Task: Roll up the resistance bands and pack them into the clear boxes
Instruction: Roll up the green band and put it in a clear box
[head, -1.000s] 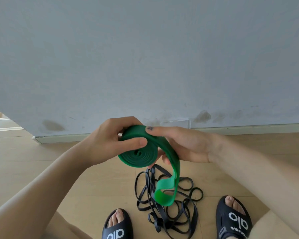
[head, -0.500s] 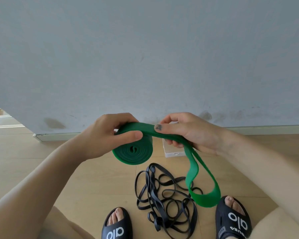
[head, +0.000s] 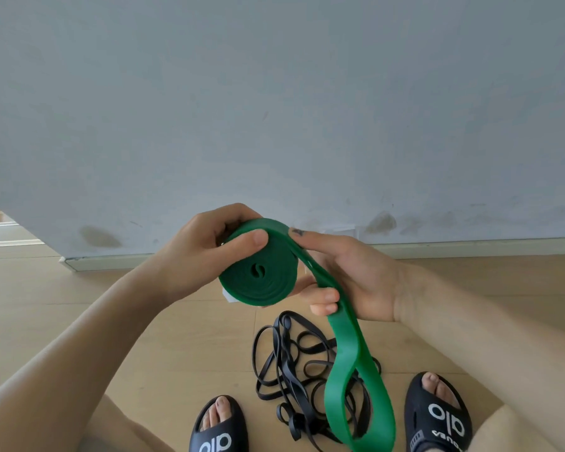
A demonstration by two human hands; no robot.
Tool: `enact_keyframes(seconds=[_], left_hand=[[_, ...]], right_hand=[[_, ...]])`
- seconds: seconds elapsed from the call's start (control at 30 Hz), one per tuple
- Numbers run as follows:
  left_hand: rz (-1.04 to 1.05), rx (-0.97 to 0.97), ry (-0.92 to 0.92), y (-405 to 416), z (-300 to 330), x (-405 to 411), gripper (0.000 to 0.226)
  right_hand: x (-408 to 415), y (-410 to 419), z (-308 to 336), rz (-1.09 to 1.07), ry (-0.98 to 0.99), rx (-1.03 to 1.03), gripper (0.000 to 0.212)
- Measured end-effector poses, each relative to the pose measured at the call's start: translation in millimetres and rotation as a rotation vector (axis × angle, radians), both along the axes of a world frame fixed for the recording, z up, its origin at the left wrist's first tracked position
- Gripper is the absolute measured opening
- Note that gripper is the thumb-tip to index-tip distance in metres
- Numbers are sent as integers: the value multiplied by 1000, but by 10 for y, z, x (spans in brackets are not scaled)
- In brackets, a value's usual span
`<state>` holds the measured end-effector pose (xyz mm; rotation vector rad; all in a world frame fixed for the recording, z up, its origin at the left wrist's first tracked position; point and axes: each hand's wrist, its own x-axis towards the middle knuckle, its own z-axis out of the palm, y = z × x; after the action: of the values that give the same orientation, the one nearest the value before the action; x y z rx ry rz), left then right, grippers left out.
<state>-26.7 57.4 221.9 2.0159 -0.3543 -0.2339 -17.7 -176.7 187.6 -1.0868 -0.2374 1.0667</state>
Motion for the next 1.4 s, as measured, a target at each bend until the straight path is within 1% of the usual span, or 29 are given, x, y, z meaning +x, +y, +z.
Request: enact_keyframes(seconds=[0.03, 0.07, 0.13, 0.17, 0.2, 0.27, 0.33, 0.47, 0.5, 0.57, 0.67, 0.7, 0.8, 0.83, 0.87, 0.93, 1.0, 1.07, 1.13, 1.2, 1.4], left_hand=[[-32, 48, -2, 4, 4, -7, 32], [-67, 121, -17, -7, 2, -20, 34], [-122, 244, -65, -55, -29, -40, 34], [-131, 274, -85, -77, -44, -47, 31], [-130, 286, -101, -93, -54, -48, 29], [-121, 290, -130, -90, -64, -35, 30], [-98, 295, -165, -76, -77, -24, 33], [-69, 269, -172, -83, -85, -30, 27], [-66, 250, -153, -81, -82, -31, 28], [-89, 228, -115, -74, -81, -40, 32], [-176, 313, -137, -128, -123, -67, 36], [-196, 324, -142, -153, -137, -69, 36], [-189, 266, -103, -138, -142, -36, 31], [-173, 266, -102, -107, -132, -23, 28], [-156, 284, -110, -69, -127, -14, 26], [-134, 337, -125, 0, -122, -6, 31], [-110, 342, -117, 43, -110, 9, 34], [-83, 312, -87, 72, -89, 34, 32], [-77, 287, -59, 73, -72, 48, 27], [-75, 265, -44, 48, -71, 44, 24], [-77, 262, -2, 13, -80, 35, 25]], right_hand=[[5, 2, -5, -15, -47, -48, 30], [9, 10, -9, -19, -102, -116, 34], [-10, 50, 1, -8, -205, -272, 56], [-24, 77, 4, -13, -236, -334, 65], [-29, 98, -3, -28, -264, -384, 68], [-47, 97, 34, -43, -332, -459, 64], [-41, 63, 88, -11, -336, -453, 56], [-9, 25, 95, 28, -93, -254, 48], [-8, 26, 84, 22, -78, -235, 48], [3, 51, 44, 12, -129, -284, 53], [2, 114, 3, 36, -268, -401, 70], [-4, 122, 16, 56, -290, -422, 72], [-17, 88, 99, 105, -308, -466, 66], [-8, 64, 124, 111, -356, -515, 65], [13, 35, 128, 95, -434, -586, 65], [45, -35, 113, -23, -610, -692, 58], [45, -121, 87, -123, -797, -691, 39], [17, -164, 78, -155, -951, -663, 22], [-6, -180, 78, -179, -976, -638, 17], [5, -210, 93, -175, -941, -631, 18], [49, -284, 147, -186, -895, -676, 24]])
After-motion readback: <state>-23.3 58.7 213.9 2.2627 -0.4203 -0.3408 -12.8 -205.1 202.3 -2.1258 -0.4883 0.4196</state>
